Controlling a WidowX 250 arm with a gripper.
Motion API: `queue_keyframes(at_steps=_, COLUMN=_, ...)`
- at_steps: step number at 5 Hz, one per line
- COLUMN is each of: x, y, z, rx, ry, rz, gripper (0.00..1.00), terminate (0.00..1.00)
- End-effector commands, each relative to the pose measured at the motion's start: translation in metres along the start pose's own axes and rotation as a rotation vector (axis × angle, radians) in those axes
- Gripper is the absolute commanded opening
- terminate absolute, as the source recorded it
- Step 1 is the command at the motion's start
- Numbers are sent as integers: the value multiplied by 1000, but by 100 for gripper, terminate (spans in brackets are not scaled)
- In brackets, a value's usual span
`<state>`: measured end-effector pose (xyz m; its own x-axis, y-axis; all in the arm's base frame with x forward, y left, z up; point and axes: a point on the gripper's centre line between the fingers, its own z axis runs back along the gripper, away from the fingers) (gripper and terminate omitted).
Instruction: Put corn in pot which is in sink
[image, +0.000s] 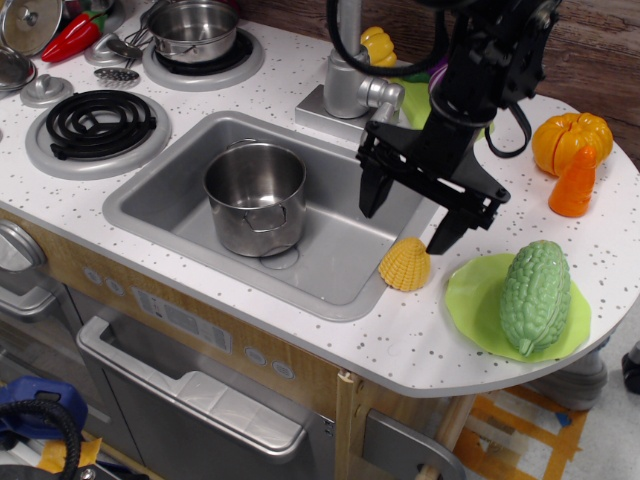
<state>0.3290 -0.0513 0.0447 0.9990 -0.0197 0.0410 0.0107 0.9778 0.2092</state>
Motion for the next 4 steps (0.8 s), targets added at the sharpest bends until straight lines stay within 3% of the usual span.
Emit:
queue_keyframes(at_steps=1, x=7, y=6, z=0, rx=-18, ry=-58, rz=1, gripper=100, terminate=0)
queue_keyframes(at_steps=4, x=3, y=-2, z=-21, rx=-81, ry=-118, rz=34, gripper=100, terminate=0)
